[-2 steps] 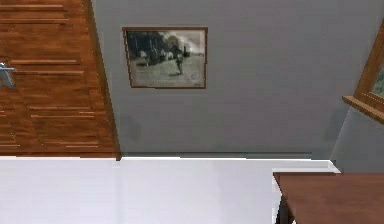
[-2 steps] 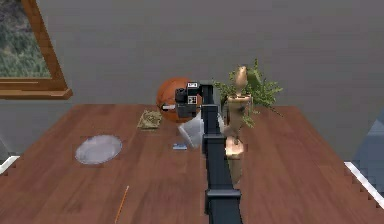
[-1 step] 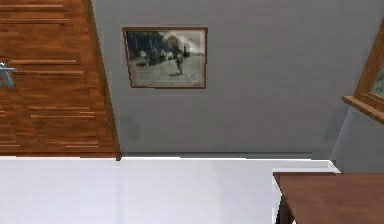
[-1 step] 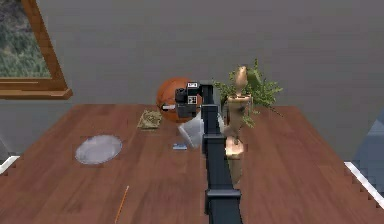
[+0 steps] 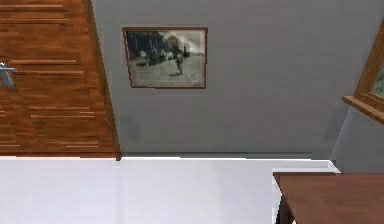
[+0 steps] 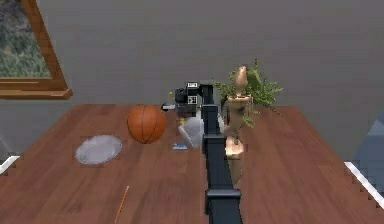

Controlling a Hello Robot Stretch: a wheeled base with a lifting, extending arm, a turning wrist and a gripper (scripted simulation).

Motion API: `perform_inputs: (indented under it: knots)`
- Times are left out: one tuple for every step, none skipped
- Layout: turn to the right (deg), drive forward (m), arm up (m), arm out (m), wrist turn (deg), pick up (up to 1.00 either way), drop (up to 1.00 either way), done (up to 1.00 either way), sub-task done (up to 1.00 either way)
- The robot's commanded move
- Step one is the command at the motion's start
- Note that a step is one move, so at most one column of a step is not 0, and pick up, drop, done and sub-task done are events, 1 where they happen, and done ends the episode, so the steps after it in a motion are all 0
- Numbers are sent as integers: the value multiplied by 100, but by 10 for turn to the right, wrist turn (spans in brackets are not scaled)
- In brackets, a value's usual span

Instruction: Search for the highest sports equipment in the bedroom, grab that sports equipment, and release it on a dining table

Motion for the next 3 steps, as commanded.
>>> perform_inputs:
  knots:
    - [0,0,10,0,0,0,0,0,0]
    - [0,0,0,-8,0,0,0,0,0]
    - [0,0,0,0,0,0,0,100,0]
